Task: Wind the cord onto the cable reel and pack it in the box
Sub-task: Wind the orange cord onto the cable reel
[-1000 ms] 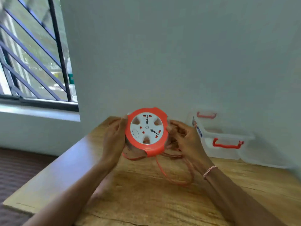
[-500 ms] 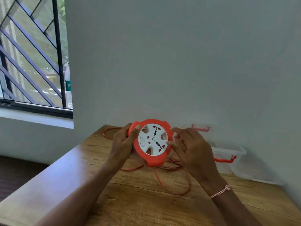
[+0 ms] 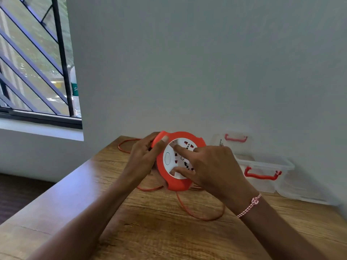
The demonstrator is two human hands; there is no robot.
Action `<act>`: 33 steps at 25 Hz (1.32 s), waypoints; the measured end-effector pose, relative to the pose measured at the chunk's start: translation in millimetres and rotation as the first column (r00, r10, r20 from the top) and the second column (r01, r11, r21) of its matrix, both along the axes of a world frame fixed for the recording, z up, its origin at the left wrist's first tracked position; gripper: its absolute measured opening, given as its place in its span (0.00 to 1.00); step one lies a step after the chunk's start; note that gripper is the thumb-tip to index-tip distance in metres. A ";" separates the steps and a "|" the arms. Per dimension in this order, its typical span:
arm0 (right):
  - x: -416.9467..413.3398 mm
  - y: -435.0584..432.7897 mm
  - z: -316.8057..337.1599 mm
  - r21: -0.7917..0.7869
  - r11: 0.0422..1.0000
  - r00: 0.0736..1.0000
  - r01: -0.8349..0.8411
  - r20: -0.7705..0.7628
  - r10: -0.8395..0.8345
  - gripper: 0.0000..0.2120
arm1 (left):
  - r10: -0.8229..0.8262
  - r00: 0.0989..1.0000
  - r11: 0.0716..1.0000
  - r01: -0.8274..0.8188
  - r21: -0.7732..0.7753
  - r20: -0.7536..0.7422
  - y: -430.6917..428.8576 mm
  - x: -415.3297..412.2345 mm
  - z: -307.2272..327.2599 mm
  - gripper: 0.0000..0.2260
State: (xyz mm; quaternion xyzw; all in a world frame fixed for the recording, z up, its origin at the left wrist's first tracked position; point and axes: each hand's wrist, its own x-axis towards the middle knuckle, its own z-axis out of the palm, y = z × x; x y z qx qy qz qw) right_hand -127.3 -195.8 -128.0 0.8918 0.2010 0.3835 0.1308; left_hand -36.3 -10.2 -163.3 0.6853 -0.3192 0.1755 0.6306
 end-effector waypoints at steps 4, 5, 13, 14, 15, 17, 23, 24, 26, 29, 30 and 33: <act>-1.4 0.5 -10.9 0.184 0.983 0.999 -0.006 0.051 -0.003 0.34 | 0.062 0.997 0.997 -0.064 0.043 0.040 -3.0 -3.8 0.1 0.18; -1.5 1.3 -12.1 0.236 0.972 0.998 -0.011 0.066 -0.005 0.34 | 0.090 0.994 0.995 -0.093 0.035 0.065 -3.8 -4.4 -0.9 0.17; -1.4 11.9 -11.2 0.665 0.747 0.998 0.007 0.041 -0.045 0.33 | 0.262 0.934 0.960 -0.279 0.039 0.242 -17.6 -8.6 -9.7 0.17; -1.6 16.8 -11.7 0.749 0.661 0.999 0.042 -0.016 -0.044 0.33 | 0.273 0.932 0.957 -0.289 0.035 0.239 -16.9 -8.1 -9.5 0.17; -0.9 19.8 -11.6 0.840 0.537 0.995 0.083 -0.095 -0.005 0.31 | 0.287 0.928 0.953 -0.303 0.032 0.238 -15.4 -7.2 -10.2 0.17; 1.1 21.4 -10.2 0.978 0.116 0.943 0.175 -0.201 0.265 0.26 | 0.318 0.918 0.941 -0.336 0.035 0.238 -13.3 -6.7 -11.8 0.17; -9.3 -10.1 -1.0 0.431 0.901 0.998 -0.049 0.058 0.027 0.20 | 0.277 0.959 0.961 -0.277 -0.006 0.056 -10.2 -4.0 -9.3 0.14; -8.8 -12.6 -0.2 0.272 0.960 0.993 -0.058 0.110 0.029 0.23 | 0.275 0.960 0.961 -0.275 -0.003 0.057 -9.5 -4.3 -8.7 0.14; -7.1 -14.6 -2.4 0.113 0.993 0.991 -0.026 0.134 0.011 0.29 | 0.266 0.962 0.964 -0.267 0.006 0.061 -9.0 -5.6 -7.7 0.16; -2.1 -10.9 -5.4 -0.021 1.000 0.989 0.012 0.149 -0.008 0.34 | 0.268 0.962 0.963 -0.269 0.003 0.046 -7.9 -6.0 -4.5 0.17; 0.0 -10.2 -4.7 -0.055 0.998 0.989 0.009 0.147 0.000 0.34 | 0.266 0.963 0.964 -0.266 -0.005 0.037 -7.0 -6.4 -2.9 0.16; 0.9 -5.3 -0.7 -0.008 1.000 0.987 -0.024 0.158 0.025 0.31 | 0.296 0.953 0.955 -0.296 -0.018 0.064 -6.2 -8.4 -0.6 0.17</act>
